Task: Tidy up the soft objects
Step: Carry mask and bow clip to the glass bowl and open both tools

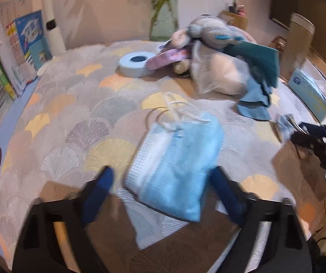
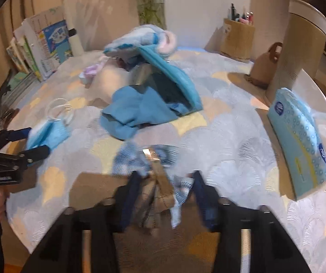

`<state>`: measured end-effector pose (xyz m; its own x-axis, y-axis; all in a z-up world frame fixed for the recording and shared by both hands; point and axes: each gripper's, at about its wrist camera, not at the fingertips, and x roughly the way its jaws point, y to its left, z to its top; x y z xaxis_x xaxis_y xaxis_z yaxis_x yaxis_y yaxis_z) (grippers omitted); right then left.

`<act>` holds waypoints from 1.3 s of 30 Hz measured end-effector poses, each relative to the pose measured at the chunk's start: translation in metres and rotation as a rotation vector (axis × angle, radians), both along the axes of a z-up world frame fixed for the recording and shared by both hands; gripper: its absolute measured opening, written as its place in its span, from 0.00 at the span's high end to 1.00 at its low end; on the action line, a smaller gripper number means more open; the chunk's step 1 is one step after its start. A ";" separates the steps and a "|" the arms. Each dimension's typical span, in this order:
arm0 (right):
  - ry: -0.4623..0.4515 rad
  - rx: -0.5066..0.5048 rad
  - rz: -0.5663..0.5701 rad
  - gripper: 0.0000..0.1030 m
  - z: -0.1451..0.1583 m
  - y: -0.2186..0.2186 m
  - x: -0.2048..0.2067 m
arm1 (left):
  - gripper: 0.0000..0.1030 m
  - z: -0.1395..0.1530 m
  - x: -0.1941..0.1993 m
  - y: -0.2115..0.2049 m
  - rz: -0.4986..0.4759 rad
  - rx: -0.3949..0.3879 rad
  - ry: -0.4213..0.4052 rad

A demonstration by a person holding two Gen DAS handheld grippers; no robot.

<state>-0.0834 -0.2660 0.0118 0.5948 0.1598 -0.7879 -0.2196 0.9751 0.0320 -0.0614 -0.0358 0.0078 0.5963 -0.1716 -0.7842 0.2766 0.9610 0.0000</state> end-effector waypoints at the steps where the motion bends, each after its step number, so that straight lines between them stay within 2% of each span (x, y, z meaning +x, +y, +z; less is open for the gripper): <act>1: -0.008 -0.014 0.000 0.71 0.001 0.003 -0.001 | 0.76 0.004 -0.004 -0.007 -0.032 0.007 -0.020; 4: -0.035 -0.025 0.005 0.74 0.004 0.007 -0.004 | 0.80 0.008 -0.015 -0.029 -0.047 0.134 -0.066; 5: -0.039 -0.009 0.007 0.74 0.005 0.005 -0.005 | 0.80 0.010 -0.016 -0.034 -0.059 0.139 -0.072; 9: -0.093 0.016 0.000 0.74 0.022 -0.003 -0.013 | 0.80 0.038 -0.015 -0.045 -0.078 0.069 -0.113; 15: -0.180 0.090 -0.075 0.74 0.072 -0.032 -0.028 | 0.80 0.096 -0.015 -0.080 -0.142 0.037 -0.259; 20: -0.298 0.138 -0.146 0.74 0.119 -0.068 -0.044 | 0.80 0.135 -0.011 -0.132 -0.242 0.015 -0.355; 23: -0.362 0.116 -0.212 0.74 0.140 -0.095 -0.051 | 0.80 0.150 -0.003 -0.167 -0.298 -0.001 -0.380; 26: -0.393 0.086 -0.284 0.74 0.154 -0.124 -0.055 | 0.80 0.162 0.006 -0.204 -0.357 -0.038 -0.379; 31: -0.431 0.083 -0.392 0.74 0.168 -0.185 -0.058 | 0.80 0.164 0.014 -0.274 -0.449 -0.045 -0.370; 33: -0.416 0.087 -0.448 0.74 0.167 -0.213 -0.056 | 0.80 0.162 0.016 -0.299 -0.481 -0.058 -0.359; 39: -0.321 0.188 -0.605 0.74 0.155 -0.295 -0.045 | 0.80 0.156 0.023 -0.372 -0.577 -0.059 -0.324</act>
<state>-0.1287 -0.5610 0.1667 0.8201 -0.1559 -0.5506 0.3318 0.9134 0.2357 -0.0379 -0.4079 0.1637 0.6000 -0.5709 -0.5604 0.7415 0.6597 0.1219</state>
